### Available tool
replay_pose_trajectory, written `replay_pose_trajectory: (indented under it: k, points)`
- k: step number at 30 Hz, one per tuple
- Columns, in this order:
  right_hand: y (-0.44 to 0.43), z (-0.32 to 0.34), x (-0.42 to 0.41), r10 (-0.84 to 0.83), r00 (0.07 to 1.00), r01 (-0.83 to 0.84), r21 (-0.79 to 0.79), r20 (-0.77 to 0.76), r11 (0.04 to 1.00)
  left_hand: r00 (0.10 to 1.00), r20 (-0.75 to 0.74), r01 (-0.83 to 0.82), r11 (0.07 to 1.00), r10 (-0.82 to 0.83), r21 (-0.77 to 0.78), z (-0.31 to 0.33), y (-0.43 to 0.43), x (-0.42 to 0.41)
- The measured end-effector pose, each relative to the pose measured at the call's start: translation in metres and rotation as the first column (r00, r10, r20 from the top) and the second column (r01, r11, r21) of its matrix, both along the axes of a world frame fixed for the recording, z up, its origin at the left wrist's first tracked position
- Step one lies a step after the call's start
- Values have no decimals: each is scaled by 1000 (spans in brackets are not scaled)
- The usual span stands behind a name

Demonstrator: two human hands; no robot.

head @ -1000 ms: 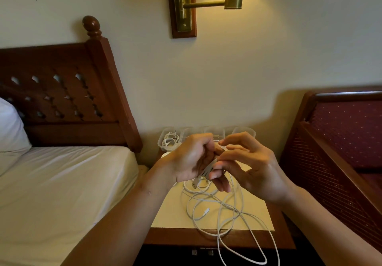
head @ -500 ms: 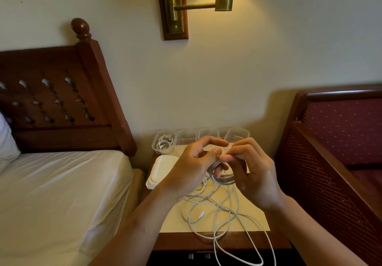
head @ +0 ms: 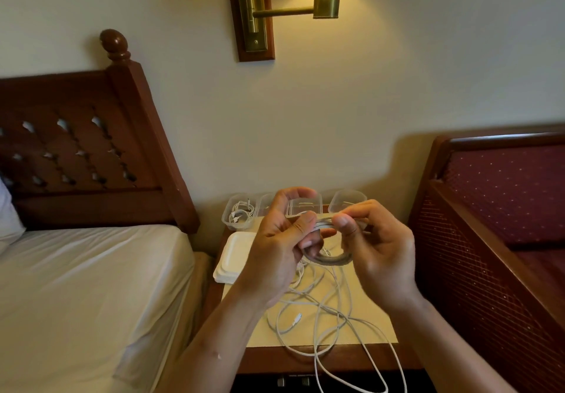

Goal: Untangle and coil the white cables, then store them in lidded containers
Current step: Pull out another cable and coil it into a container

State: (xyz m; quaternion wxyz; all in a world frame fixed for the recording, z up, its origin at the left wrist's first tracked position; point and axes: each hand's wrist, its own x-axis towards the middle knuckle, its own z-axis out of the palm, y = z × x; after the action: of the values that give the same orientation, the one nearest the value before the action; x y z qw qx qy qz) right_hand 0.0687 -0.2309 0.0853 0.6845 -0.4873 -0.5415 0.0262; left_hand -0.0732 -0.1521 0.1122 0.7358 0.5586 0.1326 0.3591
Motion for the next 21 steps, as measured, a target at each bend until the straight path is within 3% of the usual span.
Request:
replay_pose_trajectory:
  k: [3, 5, 8, 11, 14, 17, 19, 21]
  points:
    - [-6, 8, 26, 188, 982, -177, -213, 32, 961, 998, -27, 59, 998, -60, -28, -1, 12, -6]
    - [-6, 12, 42, 242, 951, -182, -288, 191, 940, 994, -68, 87, 996, -89, -26, -1, 15, -8]
    - [-1, 20, 51, 77, 832, 26, -176, 550, 984, 986, -94, 133, 990, -137, -54, 3, 14, -8]
    - [7, 27, 47, -61, 730, 150, -72, 680, 986, 984, -39, 168, 980, -172, -103, 8, 14, -6]
    - [11, 24, 36, -8, 829, 95, -126, 559, 988, 986, -19, 161, 983, -163, -85, 10, 16, -5]
    - [8, 23, 24, 140, 975, -84, -294, 172, 952, 990, -46, 133, 990, -134, -38, 10, 15, -7]
    - [6, 26, 22, 231, 970, -241, -359, -72, 902, 991, -86, 106, 994, -104, 25, 12, 15, -8]
    - [6, 30, 22, 266, 944, -323, -381, -195, 866, 990, -132, 71, 991, -56, 114, 15, 17, -7]
